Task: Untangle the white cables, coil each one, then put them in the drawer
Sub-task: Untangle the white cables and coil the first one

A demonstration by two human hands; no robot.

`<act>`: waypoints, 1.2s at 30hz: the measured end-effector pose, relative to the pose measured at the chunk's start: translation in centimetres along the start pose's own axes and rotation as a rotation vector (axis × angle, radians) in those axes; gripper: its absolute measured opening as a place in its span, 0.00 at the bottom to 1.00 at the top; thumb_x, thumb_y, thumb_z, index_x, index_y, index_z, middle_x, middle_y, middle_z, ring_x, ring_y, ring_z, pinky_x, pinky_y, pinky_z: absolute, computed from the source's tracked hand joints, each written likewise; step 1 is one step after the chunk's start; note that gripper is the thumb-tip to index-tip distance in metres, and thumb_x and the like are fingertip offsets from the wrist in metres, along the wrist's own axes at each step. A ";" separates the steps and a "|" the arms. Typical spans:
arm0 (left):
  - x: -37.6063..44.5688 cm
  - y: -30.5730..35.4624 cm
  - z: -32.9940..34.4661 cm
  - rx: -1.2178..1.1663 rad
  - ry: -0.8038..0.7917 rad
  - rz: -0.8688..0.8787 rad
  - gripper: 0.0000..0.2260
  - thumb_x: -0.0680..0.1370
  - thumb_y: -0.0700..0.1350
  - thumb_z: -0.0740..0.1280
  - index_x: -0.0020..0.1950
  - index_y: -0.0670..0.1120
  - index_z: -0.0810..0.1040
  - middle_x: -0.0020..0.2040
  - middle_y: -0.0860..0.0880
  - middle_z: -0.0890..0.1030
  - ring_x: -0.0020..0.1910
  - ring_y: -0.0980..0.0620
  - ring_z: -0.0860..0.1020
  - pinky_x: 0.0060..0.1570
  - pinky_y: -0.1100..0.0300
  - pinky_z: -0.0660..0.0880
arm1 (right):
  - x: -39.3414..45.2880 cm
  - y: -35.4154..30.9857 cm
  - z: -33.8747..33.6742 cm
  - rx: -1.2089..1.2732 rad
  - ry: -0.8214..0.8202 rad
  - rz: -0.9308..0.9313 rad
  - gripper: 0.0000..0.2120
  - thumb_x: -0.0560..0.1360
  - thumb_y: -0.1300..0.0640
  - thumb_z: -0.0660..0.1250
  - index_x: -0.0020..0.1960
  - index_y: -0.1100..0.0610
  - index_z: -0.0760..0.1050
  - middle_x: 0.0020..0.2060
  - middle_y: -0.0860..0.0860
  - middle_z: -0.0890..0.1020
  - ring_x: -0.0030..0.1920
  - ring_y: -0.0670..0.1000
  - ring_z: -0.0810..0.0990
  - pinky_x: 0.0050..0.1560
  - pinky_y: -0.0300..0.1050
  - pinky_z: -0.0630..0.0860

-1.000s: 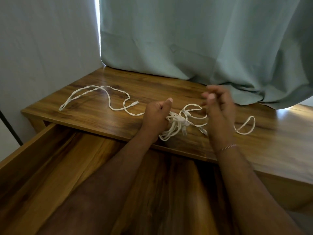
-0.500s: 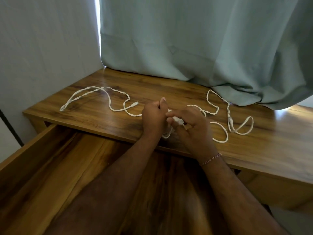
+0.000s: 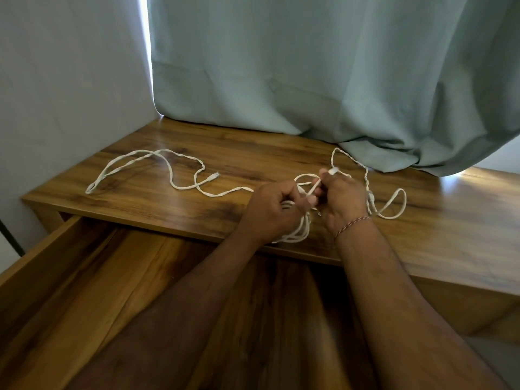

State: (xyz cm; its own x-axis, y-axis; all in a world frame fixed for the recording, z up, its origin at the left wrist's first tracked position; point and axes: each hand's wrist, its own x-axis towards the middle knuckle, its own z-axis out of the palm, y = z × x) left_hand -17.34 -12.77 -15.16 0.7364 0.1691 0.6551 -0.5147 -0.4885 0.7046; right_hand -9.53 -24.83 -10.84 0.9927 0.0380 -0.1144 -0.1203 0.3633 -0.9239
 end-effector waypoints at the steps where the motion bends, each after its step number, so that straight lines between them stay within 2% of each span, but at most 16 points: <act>1: 0.0 0.0 0.2 0.013 -0.038 -0.016 0.13 0.76 0.48 0.74 0.36 0.45 0.76 0.30 0.58 0.77 0.30 0.61 0.74 0.33 0.65 0.70 | 0.2 0.6 -0.6 -0.027 0.012 0.008 0.19 0.79 0.65 0.70 0.68 0.55 0.71 0.32 0.55 0.79 0.24 0.47 0.75 0.29 0.43 0.75; 2: 0.0 0.0 0.2 -0.004 -0.074 -0.056 0.12 0.75 0.47 0.75 0.36 0.45 0.77 0.31 0.57 0.79 0.31 0.60 0.76 0.34 0.65 0.72 | 0.1 1.3 -1.1 -0.093 0.024 -0.033 0.20 0.78 0.65 0.71 0.66 0.52 0.70 0.32 0.54 0.80 0.25 0.48 0.76 0.31 0.45 0.76; 4: 0.4 0.3 0.0 -0.159 -0.049 -0.203 0.12 0.77 0.43 0.75 0.37 0.43 0.76 0.30 0.55 0.81 0.30 0.58 0.80 0.34 0.62 0.75 | -0.2 2.1 -1.8 -0.284 0.002 -0.139 0.12 0.78 0.63 0.71 0.60 0.58 0.77 0.31 0.53 0.83 0.27 0.49 0.79 0.34 0.45 0.77; 6: 0.7 0.3 -0.6 -0.312 0.109 -0.343 0.14 0.80 0.39 0.71 0.36 0.43 0.73 0.28 0.54 0.79 0.26 0.56 0.78 0.30 0.62 0.74 | -0.1 2.7 -1.9 -0.506 -0.050 -0.267 0.04 0.79 0.60 0.69 0.51 0.57 0.82 0.31 0.50 0.85 0.29 0.47 0.81 0.34 0.42 0.78; 9: 1.0 -0.1 -1.3 -0.481 0.324 -0.446 0.12 0.79 0.45 0.70 0.37 0.43 0.75 0.31 0.44 0.76 0.29 0.46 0.76 0.33 0.54 0.74 | -0.4 3.2 -1.5 -0.849 -0.190 -0.464 0.06 0.80 0.57 0.68 0.46 0.52 0.84 0.39 0.46 0.86 0.38 0.43 0.83 0.42 0.40 0.78; 12: 1.1 -0.1 -1.3 -0.558 0.391 -0.505 0.11 0.79 0.47 0.68 0.41 0.41 0.77 0.36 0.39 0.76 0.34 0.41 0.76 0.37 0.48 0.75 | -0.8 3.6 -1.6 -0.914 -0.352 -0.541 0.07 0.79 0.58 0.70 0.48 0.50 0.86 0.44 0.46 0.87 0.45 0.46 0.84 0.49 0.45 0.81; 15: 1.1 0.0 -1.4 -0.623 0.425 -0.529 0.12 0.84 0.43 0.64 0.41 0.44 0.76 0.32 0.46 0.78 0.31 0.48 0.77 0.35 0.53 0.76 | -0.8 3.6 -2.0 -0.935 -0.451 -0.633 0.03 0.78 0.57 0.73 0.47 0.53 0.86 0.41 0.52 0.87 0.44 0.53 0.84 0.48 0.55 0.81; 17: 1.2 -0.1 -1.5 -0.616 0.436 -0.524 0.12 0.85 0.44 0.63 0.42 0.44 0.76 0.32 0.48 0.79 0.31 0.50 0.78 0.34 0.54 0.76 | -1.1 3.6 -2.0 -0.856 -0.518 -0.658 0.04 0.78 0.59 0.73 0.51 0.53 0.86 0.43 0.51 0.87 0.46 0.53 0.85 0.51 0.55 0.81; 20: 1.1 -0.4 -1.2 -0.513 0.502 -0.502 0.13 0.85 0.47 0.63 0.41 0.47 0.76 0.33 0.49 0.80 0.33 0.49 0.80 0.37 0.50 0.78 | -2.3 3.6 -1.5 -0.730 -0.610 -0.605 0.10 0.78 0.64 0.72 0.56 0.54 0.86 0.49 0.48 0.88 0.52 0.48 0.86 0.55 0.45 0.82; 23: 0.9 -0.5 -1.0 -0.252 0.576 -0.412 0.14 0.85 0.49 0.61 0.41 0.48 0.75 0.35 0.48 0.79 0.35 0.50 0.79 0.37 0.49 0.78 | -3.0 4.5 -0.6 -0.505 -0.553 -0.399 0.09 0.80 0.66 0.69 0.57 0.60 0.85 0.50 0.53 0.88 0.53 0.52 0.87 0.55 0.47 0.83; 25: 0.6 -0.3 -0.8 -0.113 0.585 -0.356 0.14 0.86 0.48 0.59 0.43 0.45 0.75 0.36 0.48 0.78 0.35 0.55 0.76 0.38 0.52 0.76 | -3.6 5.0 0.1 -0.310 -0.488 -0.209 0.10 0.79 0.69 0.68 0.58 0.63 0.83 0.50 0.57 0.88 0.53 0.57 0.87 0.54 0.50 0.83; 27: 0.5 0.2 -0.7 -0.069 0.603 -0.343 0.14 0.87 0.46 0.58 0.42 0.46 0.74 0.36 0.51 0.77 0.33 0.61 0.74 0.34 0.62 0.73 | -4.3 4.9 0.5 -0.227 -0.438 -0.095 0.10 0.79 0.69 0.67 0.57 0.64 0.83 0.49 0.60 0.88 0.50 0.59 0.88 0.51 0.52 0.84; 29: 0.4 0.4 -0.7 -0.034 0.612 -0.329 0.15 0.87 0.45 0.58 0.40 0.50 0.71 0.35 0.52 0.75 0.32 0.63 0.74 0.32 0.69 0.69 | -4.8 4.2 0.6 -0.194 -0.423 -0.014 0.09 0.79 0.67 0.67 0.56 0.63 0.84 0.47 0.59 0.88 0.46 0.56 0.88 0.46 0.49 0.84; 31: 0.4 0.5 -0.6 -0.011 0.617 -0.328 0.15 0.87 0.44 0.57 0.40 0.50 0.71 0.35 0.53 0.75 0.32 0.65 0.74 0.32 0.70 0.69 | -5.1 3.7 0.8 -0.161 -0.409 0.056 0.09 0.79 0.65 0.66 0.54 0.61 0.84 0.46 0.57 0.88 0.43 0.53 0.87 0.41 0.46 0.82; 36: 0.5 0.3 -0.6 -0.002 0.642 -0.373 0.13 0.87 0.44 0.56 0.46 0.44 0.75 0.36 0.53 0.76 0.33 0.67 0.75 0.33 0.71 0.69 | -5.2 3.4 1.1 -0.068 -0.428 0.127 0.17 0.77 0.55 0.67 0.60 0.64 0.82 0.47 0.57 0.86 0.42 0.52 0.84 0.41 0.46 0.80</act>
State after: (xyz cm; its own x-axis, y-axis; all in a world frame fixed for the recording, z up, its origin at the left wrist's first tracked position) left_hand -17.40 -12.28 -14.43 0.4615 0.7907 0.4022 -0.2817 -0.2993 0.9116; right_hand -15.09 -22.72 -13.01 0.8818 0.4647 -0.0803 -0.2272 0.2695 -0.9358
